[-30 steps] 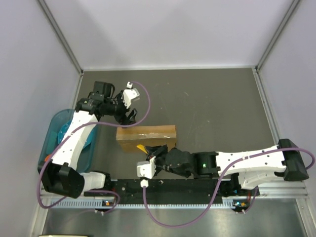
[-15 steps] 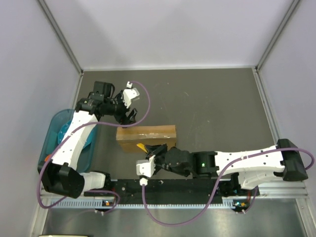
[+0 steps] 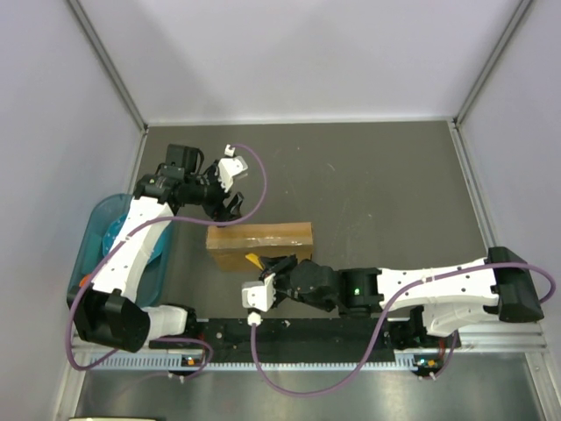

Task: Unpack the express box
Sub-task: Cut the express box at the center of the board.

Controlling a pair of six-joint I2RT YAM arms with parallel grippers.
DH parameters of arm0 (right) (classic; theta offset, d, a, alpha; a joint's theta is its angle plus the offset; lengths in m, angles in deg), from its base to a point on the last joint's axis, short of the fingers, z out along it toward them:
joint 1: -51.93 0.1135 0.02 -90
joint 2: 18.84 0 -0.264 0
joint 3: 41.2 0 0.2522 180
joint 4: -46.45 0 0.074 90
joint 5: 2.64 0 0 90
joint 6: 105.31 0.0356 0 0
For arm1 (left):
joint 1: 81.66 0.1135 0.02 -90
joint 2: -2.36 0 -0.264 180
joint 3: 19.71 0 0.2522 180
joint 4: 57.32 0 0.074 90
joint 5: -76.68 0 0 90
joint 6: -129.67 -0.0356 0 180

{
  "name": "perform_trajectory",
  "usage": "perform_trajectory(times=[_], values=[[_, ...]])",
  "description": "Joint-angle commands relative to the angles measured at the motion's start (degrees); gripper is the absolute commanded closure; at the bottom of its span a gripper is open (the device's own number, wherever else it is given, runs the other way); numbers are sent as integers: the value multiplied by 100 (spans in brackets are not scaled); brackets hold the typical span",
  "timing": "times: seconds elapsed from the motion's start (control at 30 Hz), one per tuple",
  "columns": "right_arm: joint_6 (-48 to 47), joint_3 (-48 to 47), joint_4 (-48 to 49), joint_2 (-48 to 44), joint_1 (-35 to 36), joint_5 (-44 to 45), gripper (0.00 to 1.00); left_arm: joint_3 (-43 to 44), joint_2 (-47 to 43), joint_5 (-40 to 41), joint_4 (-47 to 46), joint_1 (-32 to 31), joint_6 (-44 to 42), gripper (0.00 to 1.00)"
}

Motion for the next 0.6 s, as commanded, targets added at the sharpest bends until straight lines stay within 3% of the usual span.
perform_trajectory(times=[0.0, 0.57], values=[[52, -71, 408, -21, -39, -7, 100, 122, -105, -146, -119, 15, -55, 16], [7, -71, 558, 76, -206, -69, 100, 69, -158, -191, -111, 6, -29, 16]])
